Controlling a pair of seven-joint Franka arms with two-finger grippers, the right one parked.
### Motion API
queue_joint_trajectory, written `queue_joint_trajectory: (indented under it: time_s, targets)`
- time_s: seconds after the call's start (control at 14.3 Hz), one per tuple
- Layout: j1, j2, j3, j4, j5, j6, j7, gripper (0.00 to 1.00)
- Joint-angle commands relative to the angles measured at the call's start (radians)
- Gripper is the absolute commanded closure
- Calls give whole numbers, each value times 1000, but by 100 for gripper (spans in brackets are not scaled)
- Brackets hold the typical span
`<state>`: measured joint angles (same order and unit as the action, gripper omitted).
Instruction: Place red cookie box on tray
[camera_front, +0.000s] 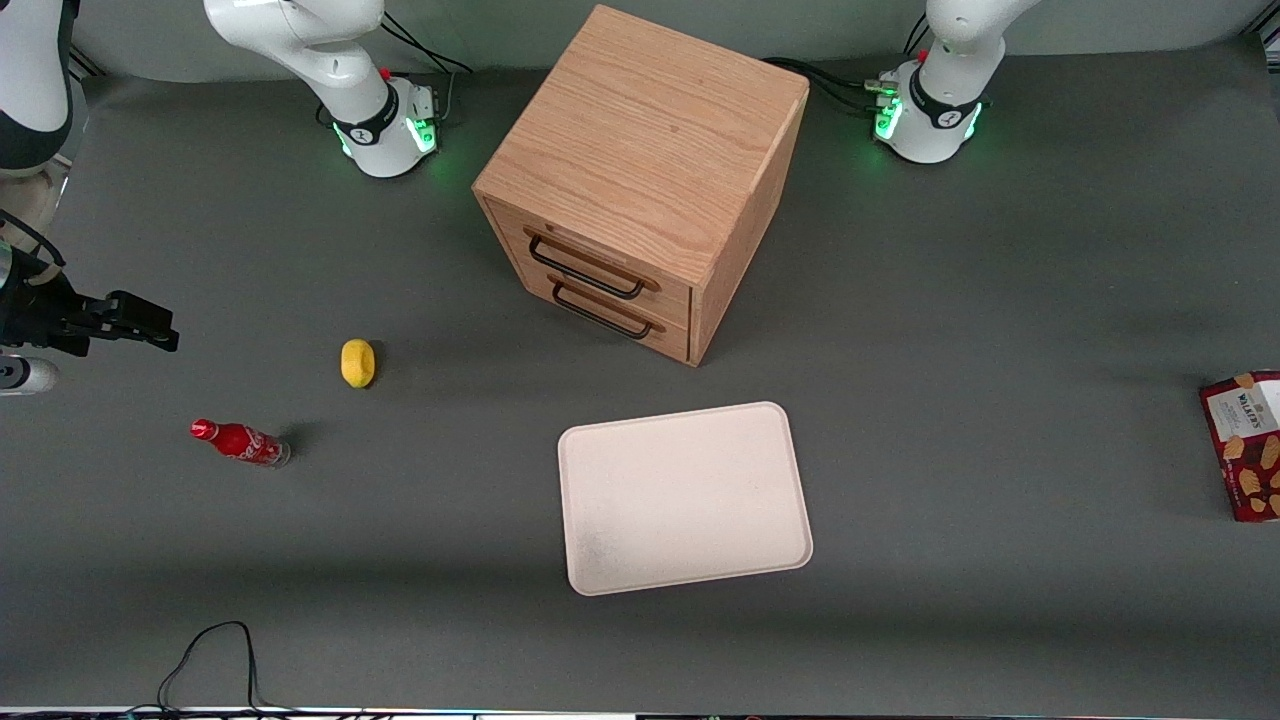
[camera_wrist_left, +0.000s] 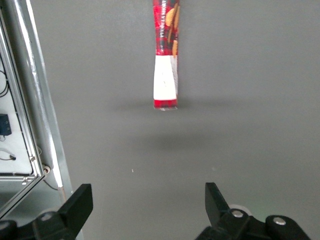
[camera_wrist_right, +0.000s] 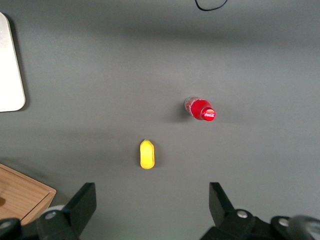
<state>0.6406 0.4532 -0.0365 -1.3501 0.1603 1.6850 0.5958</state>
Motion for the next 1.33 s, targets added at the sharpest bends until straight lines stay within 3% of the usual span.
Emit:
queue_joint_trajectory:
  time_s: [0.0,0.21,0.42,1.26]
  targets:
    - [8,96,-6,2,1,94,15,0]
    - [1,203,-10,2,-7,234,10,0]
    - [-4,280,-13,5,-67,288,-51,0]
    - [-21,344,-14,11,-67,391,-79,0]
